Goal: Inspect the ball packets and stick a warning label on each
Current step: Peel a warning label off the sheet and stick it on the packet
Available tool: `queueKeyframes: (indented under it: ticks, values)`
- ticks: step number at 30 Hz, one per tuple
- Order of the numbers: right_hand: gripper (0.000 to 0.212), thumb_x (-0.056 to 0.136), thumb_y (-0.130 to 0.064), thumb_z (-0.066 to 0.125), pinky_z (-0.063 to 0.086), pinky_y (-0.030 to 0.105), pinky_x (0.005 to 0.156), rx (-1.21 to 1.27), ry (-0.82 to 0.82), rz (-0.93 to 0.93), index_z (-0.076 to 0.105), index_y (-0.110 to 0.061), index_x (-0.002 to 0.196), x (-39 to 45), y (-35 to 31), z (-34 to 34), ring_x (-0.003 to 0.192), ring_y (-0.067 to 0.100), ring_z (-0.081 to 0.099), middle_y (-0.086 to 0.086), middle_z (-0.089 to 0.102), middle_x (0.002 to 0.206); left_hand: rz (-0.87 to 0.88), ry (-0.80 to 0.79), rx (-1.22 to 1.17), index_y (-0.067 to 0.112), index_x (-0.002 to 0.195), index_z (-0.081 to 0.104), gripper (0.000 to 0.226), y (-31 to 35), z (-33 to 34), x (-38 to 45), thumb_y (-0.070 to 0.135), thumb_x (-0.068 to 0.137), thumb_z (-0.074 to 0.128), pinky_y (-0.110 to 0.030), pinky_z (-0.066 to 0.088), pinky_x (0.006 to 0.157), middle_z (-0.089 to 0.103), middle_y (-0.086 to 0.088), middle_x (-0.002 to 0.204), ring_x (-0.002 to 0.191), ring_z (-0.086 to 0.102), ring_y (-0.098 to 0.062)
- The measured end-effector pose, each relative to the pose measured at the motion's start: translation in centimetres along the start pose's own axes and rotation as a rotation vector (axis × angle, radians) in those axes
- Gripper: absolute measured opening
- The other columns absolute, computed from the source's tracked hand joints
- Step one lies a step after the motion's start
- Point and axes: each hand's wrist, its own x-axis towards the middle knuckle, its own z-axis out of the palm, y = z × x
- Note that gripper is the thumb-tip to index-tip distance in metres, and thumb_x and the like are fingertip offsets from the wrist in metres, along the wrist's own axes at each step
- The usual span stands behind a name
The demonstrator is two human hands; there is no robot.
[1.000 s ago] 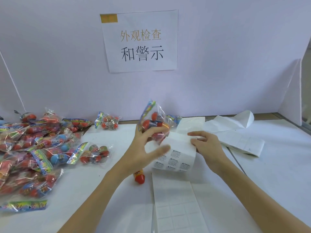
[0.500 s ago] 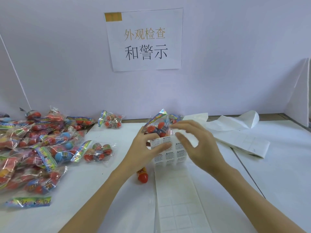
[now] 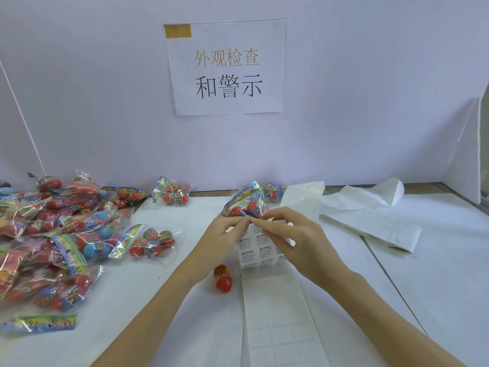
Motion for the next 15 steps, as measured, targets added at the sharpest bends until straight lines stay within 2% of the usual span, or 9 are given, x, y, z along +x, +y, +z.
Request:
queueKeyframes:
  ticks: [3, 7, 10, 13, 15]
  values:
    - [0.032, 0.095, -0.004, 0.073, 0.057, 0.037, 0.089, 0.006, 0.012, 0.003, 0.078, -0.021, 0.122, -0.02, 0.14, 0.03, 0.106, 0.026, 0.068, 0.006, 0.070, 0.120, 0.006, 0.021, 0.024, 0.017, 0.096, 0.080, 0.037, -0.29, 0.18, 0.09, 0.032, 0.109, 0.049, -0.016, 0.049, 0.078, 0.075, -0.008, 0.102, 0.094, 0.066, -0.008]
    - [0.035, 0.098, -0.008, 0.072, 0.056, 0.042, 0.092, 0.050, 0.041, 0.071, 0.072, -0.016, 0.131, 0.11, 0.11, 0.44, 0.108, 0.024, 0.067, 0.003, 0.070, 0.117, -0.002, 0.047, 0.003, 0.015, 0.098, 0.081, 0.036, -0.26, 0.30, 0.21, 0.029, 0.109, 0.049, -0.013, 0.050, 0.075, 0.075, -0.008, 0.103, 0.091, 0.066, -0.001]
    - [0.027, 0.096, -0.009, 0.072, 0.057, 0.038, 0.088, 0.028, 0.076, 0.034, 0.078, -0.016, 0.122, -0.02, 0.33, 0.52, 0.102, 0.023, 0.067, 0.003, 0.070, 0.115, -0.028, 0.054, -0.002, 0.016, 0.099, 0.081, 0.037, -0.02, 0.40, 0.16, 0.030, 0.109, 0.049, -0.012, 0.051, 0.075, 0.076, -0.007, 0.104, 0.092, 0.067, -0.002]
    - [0.022, 0.096, -0.011, 0.071, 0.055, 0.032, 0.085, 0.012, 0.104, -0.006, 0.081, -0.018, 0.114, 0.00, 0.39, 0.40, 0.098, 0.019, 0.066, 0.004, 0.069, 0.116, -0.053, 0.064, 0.011, 0.014, 0.096, 0.081, 0.039, -0.01, 0.62, 0.09, 0.032, 0.109, 0.049, -0.018, 0.051, 0.078, 0.075, -0.010, 0.105, 0.098, 0.068, -0.012]
    - [0.017, 0.095, -0.012, 0.073, 0.055, 0.033, 0.083, 0.038, 0.127, 0.004, 0.083, -0.017, 0.107, 0.14, 0.24, 0.39, 0.098, 0.020, 0.065, 0.004, 0.068, 0.115, -0.041, 0.069, 0.032, 0.006, 0.094, 0.079, 0.042, -0.01, 0.79, 0.09, 0.031, 0.110, 0.049, -0.022, 0.050, 0.079, 0.073, -0.016, 0.103, 0.096, 0.066, -0.017]
